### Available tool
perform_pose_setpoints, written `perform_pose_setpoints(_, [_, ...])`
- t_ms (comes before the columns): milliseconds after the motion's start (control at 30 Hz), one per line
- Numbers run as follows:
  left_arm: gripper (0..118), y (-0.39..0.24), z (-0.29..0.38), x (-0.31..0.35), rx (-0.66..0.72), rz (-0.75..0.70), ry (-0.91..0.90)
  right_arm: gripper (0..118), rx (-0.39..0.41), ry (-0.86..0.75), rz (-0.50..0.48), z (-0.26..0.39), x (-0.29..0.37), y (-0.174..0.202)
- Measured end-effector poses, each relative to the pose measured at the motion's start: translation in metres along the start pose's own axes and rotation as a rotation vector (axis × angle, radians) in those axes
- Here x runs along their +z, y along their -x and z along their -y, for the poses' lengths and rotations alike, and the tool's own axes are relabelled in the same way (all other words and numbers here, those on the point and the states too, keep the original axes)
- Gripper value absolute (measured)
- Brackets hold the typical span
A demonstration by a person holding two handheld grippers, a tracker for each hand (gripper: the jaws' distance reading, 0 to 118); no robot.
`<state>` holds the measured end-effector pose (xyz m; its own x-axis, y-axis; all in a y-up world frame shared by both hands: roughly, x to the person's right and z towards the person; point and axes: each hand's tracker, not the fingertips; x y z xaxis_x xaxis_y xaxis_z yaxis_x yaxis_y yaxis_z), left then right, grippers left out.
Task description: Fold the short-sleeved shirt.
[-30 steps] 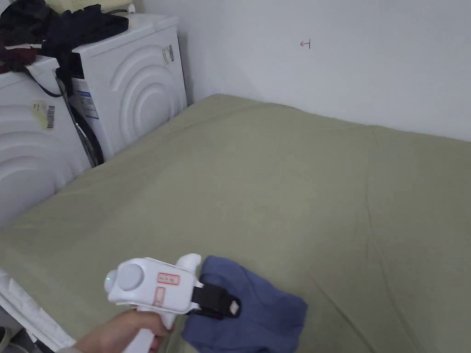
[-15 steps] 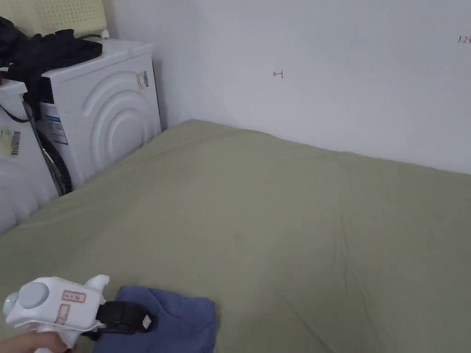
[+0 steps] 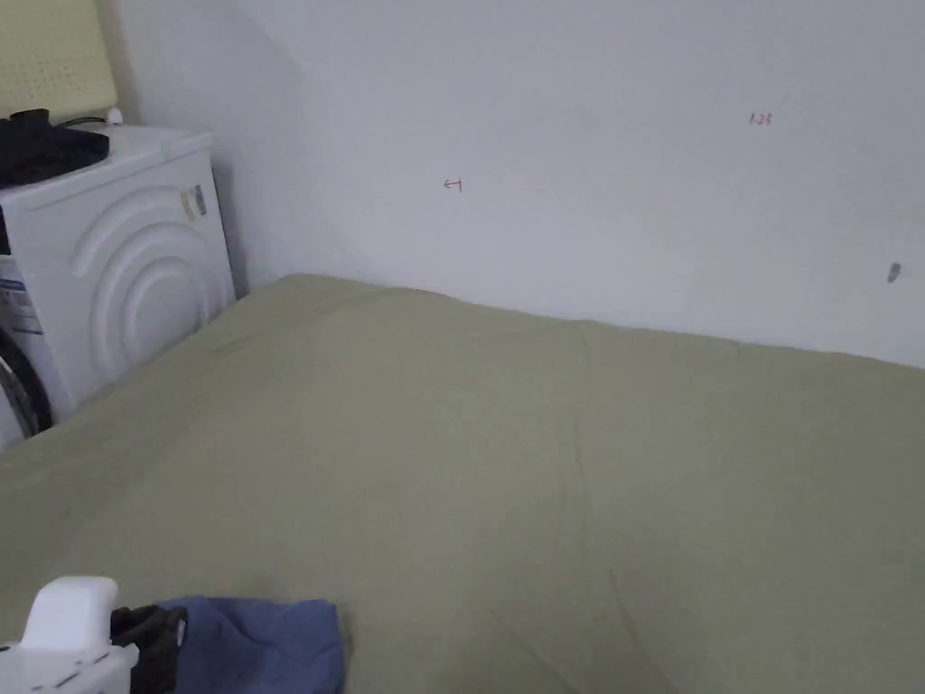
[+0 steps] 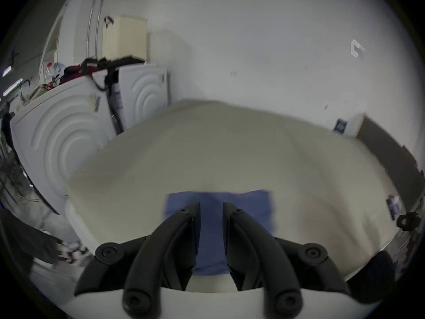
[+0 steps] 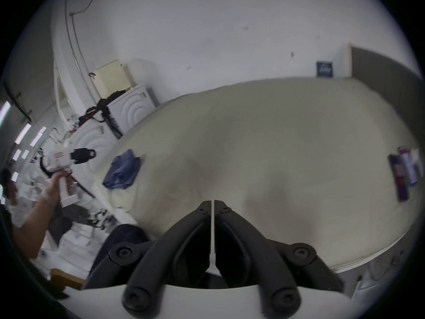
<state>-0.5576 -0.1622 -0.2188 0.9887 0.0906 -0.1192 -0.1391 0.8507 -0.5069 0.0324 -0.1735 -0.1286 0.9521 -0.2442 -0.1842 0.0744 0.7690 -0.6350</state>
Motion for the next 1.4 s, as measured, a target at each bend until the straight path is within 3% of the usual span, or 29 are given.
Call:
perform_pose_setpoints(67, [23,-0.049,0.011,0.021,0.063,0.057,-0.094,4,0.032,-0.058,0.104,-0.009,0.012,-0.004])
perform_pose_setpoints(233, [23,-0.170,-0.002,0.092,0.011,0.184,-0.318,4,0.062,-0.328,0.218,-0.057,0.067,-0.015])
perform_pose_setpoints(400, [23,-0.245,-0.034,0.162,-0.091,0.249,-0.531,4,0.202,-0.559,0.293,-0.099,0.137,-0.010])
perform_pose_setpoints(500, [23,-0.270,-0.049,0.192,-0.111,0.310,-0.617,4,0.261,-0.587,0.371,-0.116,0.159,-0.008])
perform_pose_setpoints(600, [23,-0.291,-0.056,0.198,-0.168,0.301,-0.659,4,0.222,-0.646,0.339,-0.122,0.173,-0.011])
perform_pose_setpoints(1067, [23,-0.301,-0.060,0.176,-0.179,0.249,-0.630,6,0.199,-0.653,0.324,-0.120,0.160,-0.014])
perform_pose_setpoints(1100, [23,-0.301,-0.060,0.175,-0.175,0.251,-0.628,9,0.191,-0.649,0.312,-0.122,0.160,-0.015])
perform_pose_setpoints(1133, [30,-0.300,-0.060,0.174,-0.171,0.250,-0.627,18,0.184,-0.641,0.295,-0.123,0.159,-0.016])
perform_pose_setpoints(1167, [49,-0.300,-0.061,0.173,-0.167,0.249,-0.625,28,0.174,-0.632,0.285,-0.124,0.158,-0.017])
perform_pose_setpoints(1233, [99,-0.300,-0.063,0.169,-0.169,0.245,-0.594,57,0.143,-0.606,0.259,-0.127,0.156,-0.019])
perform_pose_setpoints(1267, [105,-0.299,-0.062,0.170,-0.170,0.247,-0.597,69,0.125,-0.594,0.223,-0.128,0.155,-0.021])
perform_pose_setpoints(1333, [106,-0.301,-0.061,0.170,-0.173,0.234,-0.618,85,0.089,-0.606,0.172,-0.129,0.155,-0.024])
perform_pose_setpoints(1400, [107,-0.302,-0.062,0.170,-0.189,0.213,-0.614,99,0.087,-0.605,0.204,-0.132,0.154,-0.020])
